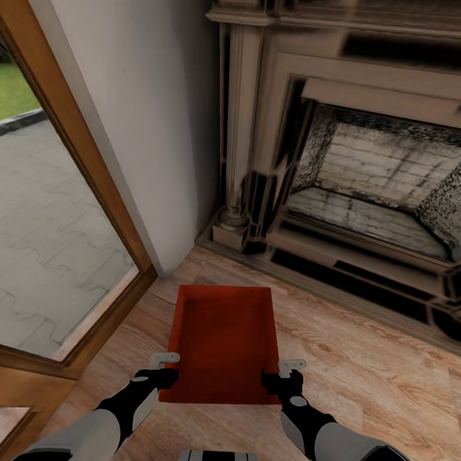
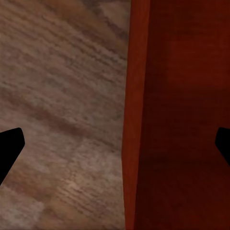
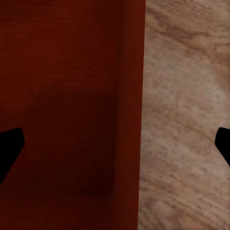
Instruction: Move the two storage containers from the living room to the garage. In the garage, place one container on the floor and stack the other container on top of it (either order is fine).
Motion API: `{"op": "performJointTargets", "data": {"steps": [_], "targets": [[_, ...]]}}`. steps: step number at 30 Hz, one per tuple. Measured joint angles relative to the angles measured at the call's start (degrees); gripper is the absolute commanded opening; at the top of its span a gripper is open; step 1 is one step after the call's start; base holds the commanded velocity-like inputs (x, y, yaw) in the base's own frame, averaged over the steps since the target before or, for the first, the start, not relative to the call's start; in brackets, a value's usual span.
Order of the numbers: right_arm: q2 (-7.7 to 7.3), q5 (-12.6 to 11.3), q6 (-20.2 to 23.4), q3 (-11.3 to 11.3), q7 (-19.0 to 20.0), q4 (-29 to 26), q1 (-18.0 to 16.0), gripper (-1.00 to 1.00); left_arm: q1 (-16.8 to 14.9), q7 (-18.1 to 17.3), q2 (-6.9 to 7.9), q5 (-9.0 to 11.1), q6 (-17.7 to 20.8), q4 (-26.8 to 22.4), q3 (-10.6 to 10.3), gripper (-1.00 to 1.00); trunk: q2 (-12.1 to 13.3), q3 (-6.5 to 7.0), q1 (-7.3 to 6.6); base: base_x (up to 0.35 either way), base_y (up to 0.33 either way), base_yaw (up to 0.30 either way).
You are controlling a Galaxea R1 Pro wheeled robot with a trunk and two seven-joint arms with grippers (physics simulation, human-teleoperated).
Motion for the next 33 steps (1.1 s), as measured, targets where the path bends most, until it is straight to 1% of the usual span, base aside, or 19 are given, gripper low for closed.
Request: {"op": "performJointTargets", "data": {"steps": [12,17,33], "targets": [[0.03,0.09,0.09,0.08,-0.08,0.00,0.00,1.00,0.00,0.02,-0.01,0.04,0.00,0.00,-0.01,1.00,0.00,0.00,0.00,0.000,0.000,0.000],[0.00,0.08,0.04,0.03,-0.07,-0.02,0.01,1.00,0.00,-0.03,0.00,0.00,0.00,0.00,0.00,1.00,-1.99,-0.89,1.09,0.000,0.000,0.000],[-0.32,0.00,0.00,-0.02,-0.07,0.01,-0.01,1.00,0.00,0.04,0.00,0.28,0.00,-0.01,-0.01,1.00,-2.01,-0.90,1.10,0.000,0.000,0.000]]}}
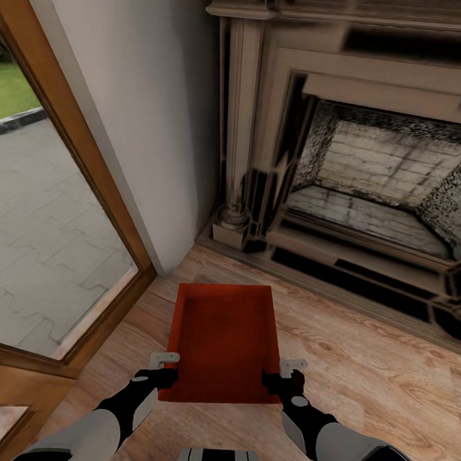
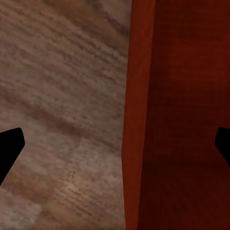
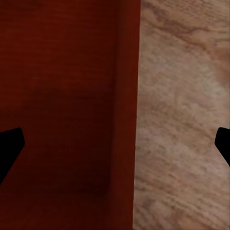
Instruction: Move the two storage containers from the living room to the garage. In the garage, place one container on the floor and stack the other container on top of it (either order is fine).
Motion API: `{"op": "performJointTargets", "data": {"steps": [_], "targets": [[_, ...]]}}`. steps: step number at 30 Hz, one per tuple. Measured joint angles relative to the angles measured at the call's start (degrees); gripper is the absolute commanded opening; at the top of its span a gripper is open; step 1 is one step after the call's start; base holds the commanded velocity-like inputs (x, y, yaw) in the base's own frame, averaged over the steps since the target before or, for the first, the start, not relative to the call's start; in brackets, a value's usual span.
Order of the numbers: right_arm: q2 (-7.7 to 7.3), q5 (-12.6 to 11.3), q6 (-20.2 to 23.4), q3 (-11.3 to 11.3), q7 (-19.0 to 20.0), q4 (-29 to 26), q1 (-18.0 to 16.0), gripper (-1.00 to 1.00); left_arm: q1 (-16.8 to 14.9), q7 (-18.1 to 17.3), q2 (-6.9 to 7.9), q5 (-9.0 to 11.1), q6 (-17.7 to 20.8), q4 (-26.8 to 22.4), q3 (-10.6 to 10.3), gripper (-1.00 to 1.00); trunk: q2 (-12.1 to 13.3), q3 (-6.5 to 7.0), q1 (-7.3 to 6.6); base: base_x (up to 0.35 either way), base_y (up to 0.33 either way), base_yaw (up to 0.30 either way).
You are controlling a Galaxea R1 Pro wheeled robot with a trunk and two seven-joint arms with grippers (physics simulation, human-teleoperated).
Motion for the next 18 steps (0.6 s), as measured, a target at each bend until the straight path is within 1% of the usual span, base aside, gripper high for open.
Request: {"op": "performJointTargets", "data": {"steps": [18], "targets": [[-0.21,0.00,0.00,0.00,-0.01,0.00,-0.03,1.00,0.00,-0.05,-0.17,0.00,0.00,-0.07,0.07,1.00,0.00,0.00,0.00,0.000,0.000,0.000]]}}
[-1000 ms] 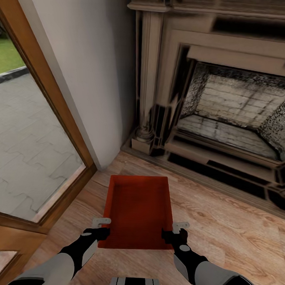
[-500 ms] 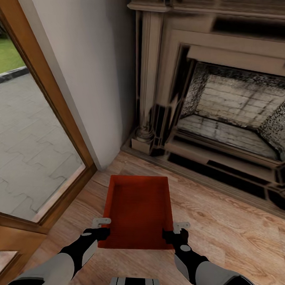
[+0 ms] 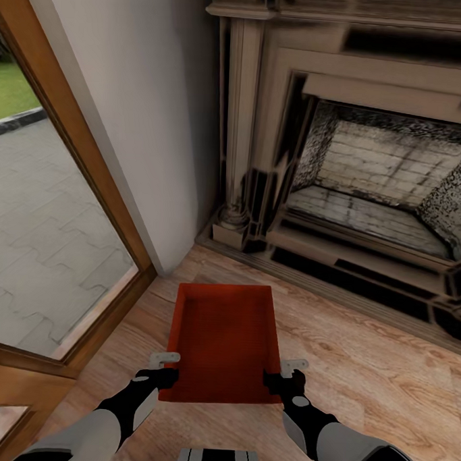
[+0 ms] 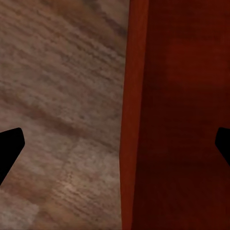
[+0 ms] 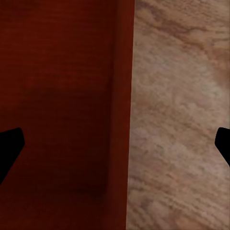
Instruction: Move the two storage containers from the living room to the garage. In the garage, place one container on the floor and stack the other container on top of it (either order is fine).
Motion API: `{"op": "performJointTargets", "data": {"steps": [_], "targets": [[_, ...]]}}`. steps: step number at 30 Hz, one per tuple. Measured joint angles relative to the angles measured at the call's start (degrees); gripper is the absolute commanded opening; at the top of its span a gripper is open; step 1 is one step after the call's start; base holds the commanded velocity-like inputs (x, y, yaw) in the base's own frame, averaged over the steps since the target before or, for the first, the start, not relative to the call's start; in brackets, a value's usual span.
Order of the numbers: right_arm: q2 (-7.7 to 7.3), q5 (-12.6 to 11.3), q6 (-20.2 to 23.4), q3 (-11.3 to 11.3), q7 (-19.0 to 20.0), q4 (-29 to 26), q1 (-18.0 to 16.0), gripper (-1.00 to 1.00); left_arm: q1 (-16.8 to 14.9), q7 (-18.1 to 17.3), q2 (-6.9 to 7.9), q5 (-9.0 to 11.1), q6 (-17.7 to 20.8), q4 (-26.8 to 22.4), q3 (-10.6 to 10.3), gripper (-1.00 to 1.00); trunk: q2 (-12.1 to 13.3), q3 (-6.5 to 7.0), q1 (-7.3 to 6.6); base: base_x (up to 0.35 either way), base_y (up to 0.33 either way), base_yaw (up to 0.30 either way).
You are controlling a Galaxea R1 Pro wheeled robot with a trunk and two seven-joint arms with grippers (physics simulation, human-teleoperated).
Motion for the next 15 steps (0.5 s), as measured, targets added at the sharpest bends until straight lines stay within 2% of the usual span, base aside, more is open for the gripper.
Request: {"op": "performJointTargets", "data": {"steps": [12,13,15], "targets": [[0.13,0.00,0.00,0.01,-0.08,0.00,0.04,1.00,-0.01,0.05,0.26,-0.02,0.00,-0.22,0.04,1.00,0.00,0.00,0.00,0.000,0.000,0.000],[0.14,0.00,0.00,0.02,-0.08,0.00,0.04,-1.00,-0.01,0.05,0.29,-0.01,0.00,-0.15,0.06,-1.00,0.00,0.00,0.00,0.000,0.000,0.000],[0.16,-0.01,0.00,-0.02,-0.11,0.00,0.05,-1.00,0.00,0.05,0.33,0.01,0.00,-0.01,0.06,-1.00,0.00,0.00,0.00,0.000,0.000,0.000]]}}
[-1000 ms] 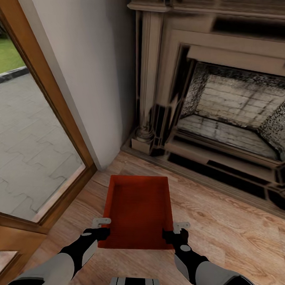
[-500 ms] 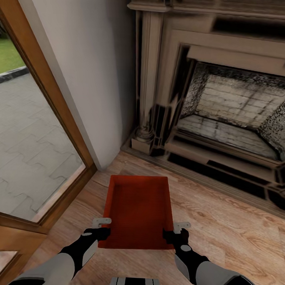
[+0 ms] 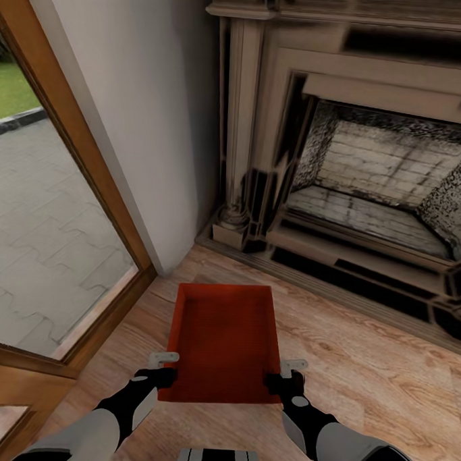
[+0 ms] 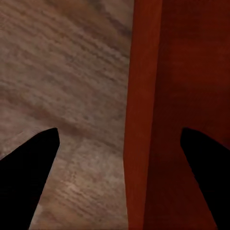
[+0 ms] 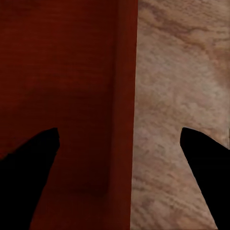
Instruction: Move the two storage containers from the living room to the garage. In the garage, place one container on the floor and stack the other container on top of it (either order is fine).
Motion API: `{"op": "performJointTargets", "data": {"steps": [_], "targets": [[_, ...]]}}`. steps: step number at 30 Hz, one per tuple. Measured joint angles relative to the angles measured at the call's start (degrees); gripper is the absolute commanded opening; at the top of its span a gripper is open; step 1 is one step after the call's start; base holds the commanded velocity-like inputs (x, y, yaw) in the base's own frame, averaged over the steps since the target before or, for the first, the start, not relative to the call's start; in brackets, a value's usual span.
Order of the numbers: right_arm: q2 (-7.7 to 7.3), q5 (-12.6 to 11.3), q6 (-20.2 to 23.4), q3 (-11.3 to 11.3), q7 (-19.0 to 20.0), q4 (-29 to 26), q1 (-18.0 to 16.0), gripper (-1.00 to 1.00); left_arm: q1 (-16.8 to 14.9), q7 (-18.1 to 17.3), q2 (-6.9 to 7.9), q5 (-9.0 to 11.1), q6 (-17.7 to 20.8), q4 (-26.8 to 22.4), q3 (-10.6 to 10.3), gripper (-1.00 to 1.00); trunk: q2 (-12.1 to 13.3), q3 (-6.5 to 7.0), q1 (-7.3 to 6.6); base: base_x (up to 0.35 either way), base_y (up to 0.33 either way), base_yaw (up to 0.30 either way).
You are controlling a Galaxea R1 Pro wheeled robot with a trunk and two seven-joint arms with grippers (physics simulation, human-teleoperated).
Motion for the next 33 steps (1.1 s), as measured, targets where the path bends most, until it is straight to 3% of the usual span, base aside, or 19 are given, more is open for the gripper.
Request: {"op": "performJointTargets", "data": {"steps": [2,3,21,33], "targets": [[0.01,0.00,0.00,-0.03,-0.13,0.00,0.00,-1.00,0.00,-0.03,0.01,0.09,0.00,0.05,-0.02,-1.00,0.00,0.00,0.00,0.000,0.000,0.000],[0.06,0.68,0.26,1.46,0.24,-0.08,0.00,-1.00,0.00,-0.37,-0.07,0.81,-0.04,0.03,-0.39,-1.00,0.00,0.00,0.00,0.000,0.000,0.000],[0.01,0.76,0.24,1.14,0.19,-0.09,-0.02,-1.00,-0.01,-0.50,-0.42,1.06,-0.06,-0.36,-0.35,-1.00,0.00,0.00,0.00,0.000,0.000,0.000],[-0.04,0.65,0.30,1.14,0.39,-0.11,-0.04,-1.00,0.01,-0.59,-0.48,0.79,-0.05,-0.48,-0.03,-1.00,4.80,2.15,-2.63,0.000,0.000,0.000]]}}
